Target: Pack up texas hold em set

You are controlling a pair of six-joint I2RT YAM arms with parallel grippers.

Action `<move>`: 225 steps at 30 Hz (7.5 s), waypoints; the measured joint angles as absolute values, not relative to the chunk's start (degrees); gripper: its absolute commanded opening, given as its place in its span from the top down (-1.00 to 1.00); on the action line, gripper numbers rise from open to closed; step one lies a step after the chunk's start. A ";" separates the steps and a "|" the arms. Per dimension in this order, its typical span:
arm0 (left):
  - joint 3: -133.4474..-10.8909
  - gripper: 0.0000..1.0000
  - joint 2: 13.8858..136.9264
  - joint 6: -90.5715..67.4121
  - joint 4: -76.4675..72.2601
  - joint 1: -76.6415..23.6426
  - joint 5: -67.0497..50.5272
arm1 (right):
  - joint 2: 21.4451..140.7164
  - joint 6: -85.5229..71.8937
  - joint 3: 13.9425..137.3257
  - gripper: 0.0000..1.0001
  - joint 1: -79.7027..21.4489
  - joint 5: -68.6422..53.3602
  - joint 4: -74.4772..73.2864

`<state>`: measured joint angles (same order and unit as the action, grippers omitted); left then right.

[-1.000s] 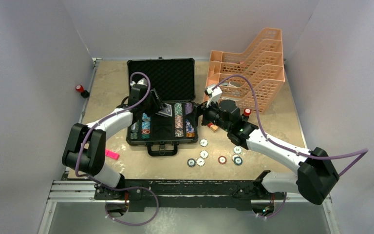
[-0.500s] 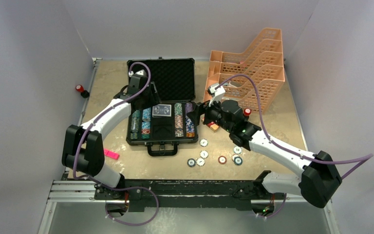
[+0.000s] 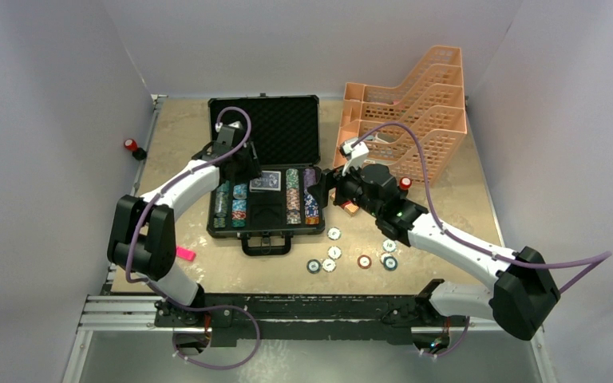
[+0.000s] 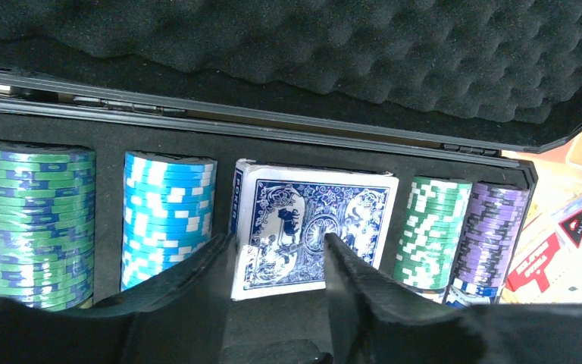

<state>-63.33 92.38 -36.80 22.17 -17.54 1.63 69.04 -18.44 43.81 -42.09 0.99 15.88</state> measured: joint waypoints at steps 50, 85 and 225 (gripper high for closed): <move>-54.46 -0.06 61.91 -32.21 15.31 -18.44 -2.79 | 97.97 -5.87 57.93 -0.83 -31.14 7.94 -9.37; -51.55 -0.26 69.69 -41.89 3.29 -18.76 -19.57 | 76.38 -1.23 56.90 -0.11 -31.90 -7.70 -3.77; -16.95 1.00 47.68 -59.20 -7.16 -22.57 -1.43 | 74.83 -6.66 52.84 -0.70 -37.01 -23.49 11.57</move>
<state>-16.95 47.68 -59.20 -7.16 -22.57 -1.43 74.83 -6.66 52.84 -37.01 -23.49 11.57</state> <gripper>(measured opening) 0.242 0.853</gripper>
